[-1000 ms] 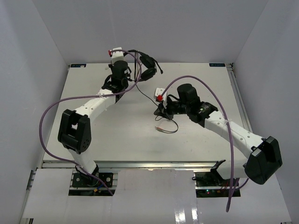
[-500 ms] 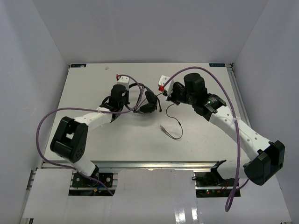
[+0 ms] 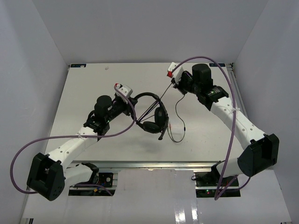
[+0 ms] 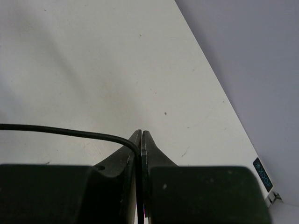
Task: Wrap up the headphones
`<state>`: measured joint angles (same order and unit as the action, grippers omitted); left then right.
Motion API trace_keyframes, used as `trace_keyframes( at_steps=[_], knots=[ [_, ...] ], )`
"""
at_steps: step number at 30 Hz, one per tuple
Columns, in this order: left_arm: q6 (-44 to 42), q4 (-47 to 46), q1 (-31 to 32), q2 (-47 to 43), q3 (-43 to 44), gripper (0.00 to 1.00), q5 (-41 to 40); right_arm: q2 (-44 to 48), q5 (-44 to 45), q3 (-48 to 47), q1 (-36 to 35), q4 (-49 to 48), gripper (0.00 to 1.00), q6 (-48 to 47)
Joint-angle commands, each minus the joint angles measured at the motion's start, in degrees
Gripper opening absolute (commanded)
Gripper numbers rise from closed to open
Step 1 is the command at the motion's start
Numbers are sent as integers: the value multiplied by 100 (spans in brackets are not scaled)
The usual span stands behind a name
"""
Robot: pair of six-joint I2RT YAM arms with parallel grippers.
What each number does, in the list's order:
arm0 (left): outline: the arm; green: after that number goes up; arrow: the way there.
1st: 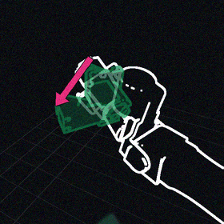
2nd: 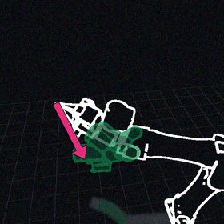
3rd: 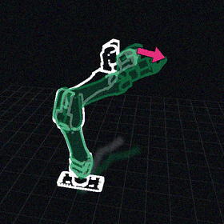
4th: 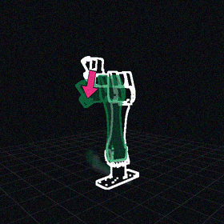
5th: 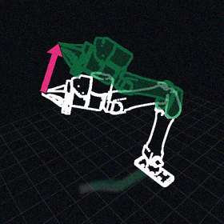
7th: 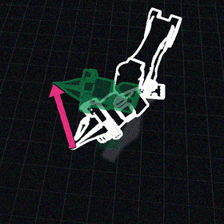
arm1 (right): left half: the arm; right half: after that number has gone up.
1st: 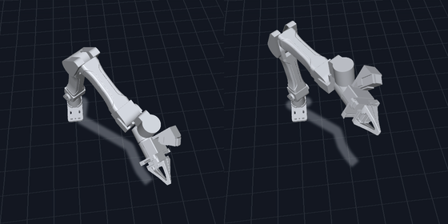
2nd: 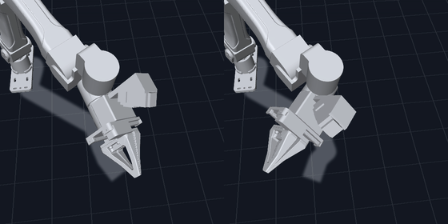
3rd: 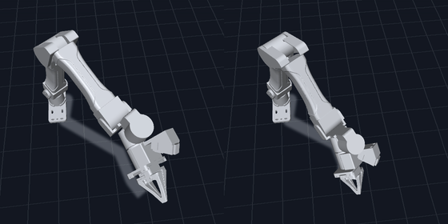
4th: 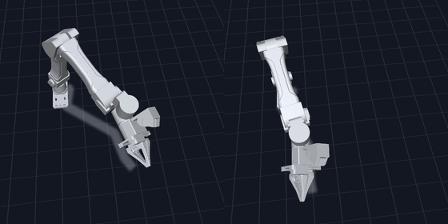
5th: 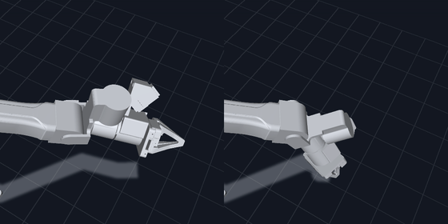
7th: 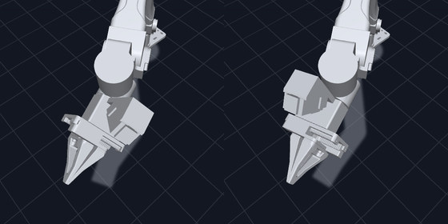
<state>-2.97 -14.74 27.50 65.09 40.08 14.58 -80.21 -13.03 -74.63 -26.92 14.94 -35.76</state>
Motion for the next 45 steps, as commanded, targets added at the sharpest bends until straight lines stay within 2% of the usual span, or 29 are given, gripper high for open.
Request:
trace_keyframes(
  at_steps=[1,9,15,20,26,31,38,45],
  knots=[
    [178,67,43,-592,-127,0,793,-103,-128,-383,273,-326,8,247],
    [977,-56,53,-1248,-137,0,1064,-191,-854,-39,596,-505,8,679],
    [2360,-585,53,-1070,408,0,1291,-369,-2029,295,719,-818,8,1274],
    [3490,-1238,54,-769,820,0,1119,-408,-2926,654,758,-1311,8,1879],
    [4548,-1926,53,-449,1285,0,88,-357,-3918,1474,757,-2512,8,3149],
    [5224,-1883,62,125,2115,0,-773,-441,-4409,1848,718,-3520,8,4147],
    [5565,-1377,71,970,3347,0,-1673,-490,-4547,1977,391,-3916,8,4402],
    [5405,-954,67,1457,4185,0,-2232,-536,-4686,2111,39,-4085,8,4420]
  ],
)
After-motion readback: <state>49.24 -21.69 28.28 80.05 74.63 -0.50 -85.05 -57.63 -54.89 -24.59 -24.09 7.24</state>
